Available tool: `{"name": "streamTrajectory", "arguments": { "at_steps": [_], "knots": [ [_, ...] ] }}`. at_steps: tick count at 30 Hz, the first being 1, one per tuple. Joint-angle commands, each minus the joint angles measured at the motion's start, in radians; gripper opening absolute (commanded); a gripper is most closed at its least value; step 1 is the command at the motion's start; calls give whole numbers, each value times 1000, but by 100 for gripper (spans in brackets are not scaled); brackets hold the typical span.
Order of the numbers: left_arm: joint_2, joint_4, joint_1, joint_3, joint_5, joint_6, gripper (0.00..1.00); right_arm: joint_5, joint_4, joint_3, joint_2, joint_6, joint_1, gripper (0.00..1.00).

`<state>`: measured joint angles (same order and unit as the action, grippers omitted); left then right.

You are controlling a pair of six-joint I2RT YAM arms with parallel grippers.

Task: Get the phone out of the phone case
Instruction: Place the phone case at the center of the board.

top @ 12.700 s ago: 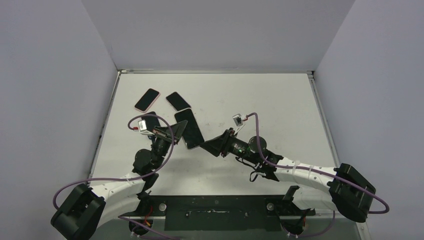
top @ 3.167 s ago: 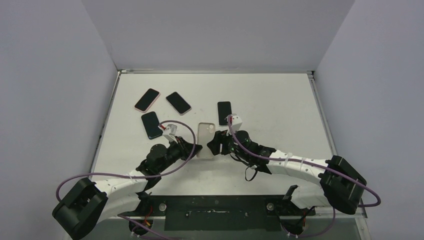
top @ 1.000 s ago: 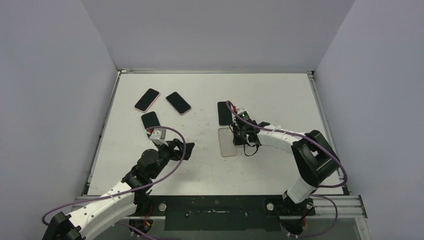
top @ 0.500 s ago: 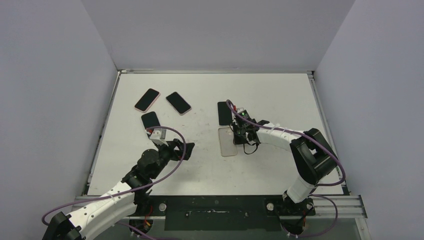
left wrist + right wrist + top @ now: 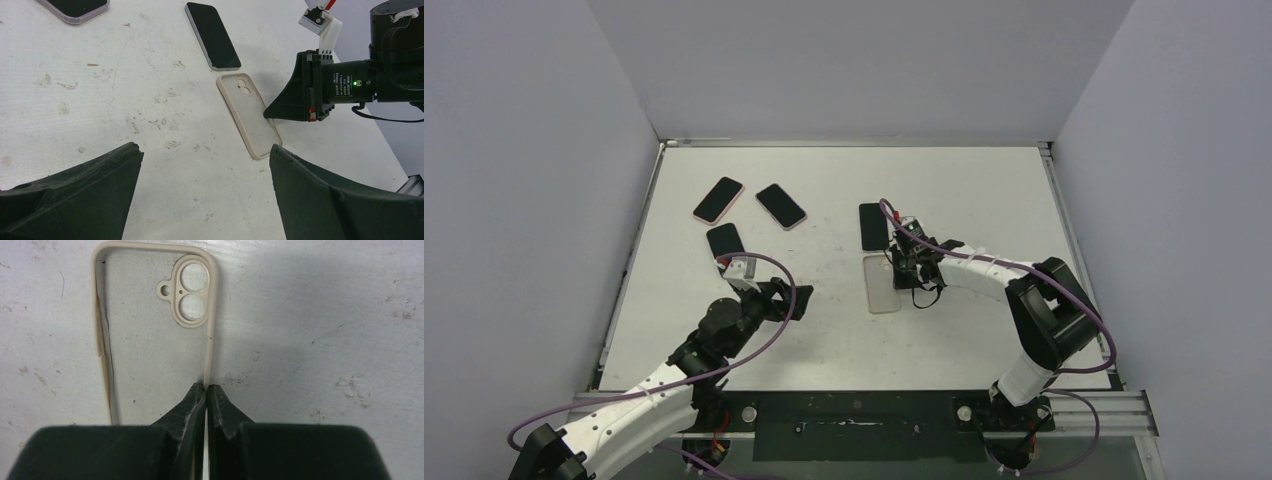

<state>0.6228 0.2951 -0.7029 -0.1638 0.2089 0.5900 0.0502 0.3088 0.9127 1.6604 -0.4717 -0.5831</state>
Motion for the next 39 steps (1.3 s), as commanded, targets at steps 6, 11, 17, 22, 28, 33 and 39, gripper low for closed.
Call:
{"name": "streamTrajectory", "arguments": {
  "at_steps": [6, 11, 17, 22, 28, 33, 39],
  "knots": [
    [2, 31, 6, -32, 3, 1, 97, -20, -36, 3, -39, -51, -1, 2],
    [1, 32, 6, -29, 7, 10, 97, -21, -49, -2, -65, -70, -9, 27],
    [6, 27, 14, -30, 58, 31, 97, -44, -87, -32, -183, -53, -8, 64],
    [67, -6, 30, -57, 104, 91, 97, -117, -161, -120, -375, -3, -2, 94],
    [192, -124, 83, -148, 120, 159, 97, -223, -231, -262, -689, 70, 11, 100],
    [290, -189, 196, -207, 61, 205, 97, -314, -267, -372, -943, 114, 16, 100],
    [441, -418, 275, -409, 53, 148, 97, -379, -272, -445, -1181, 182, 16, 100]
  ]
}}
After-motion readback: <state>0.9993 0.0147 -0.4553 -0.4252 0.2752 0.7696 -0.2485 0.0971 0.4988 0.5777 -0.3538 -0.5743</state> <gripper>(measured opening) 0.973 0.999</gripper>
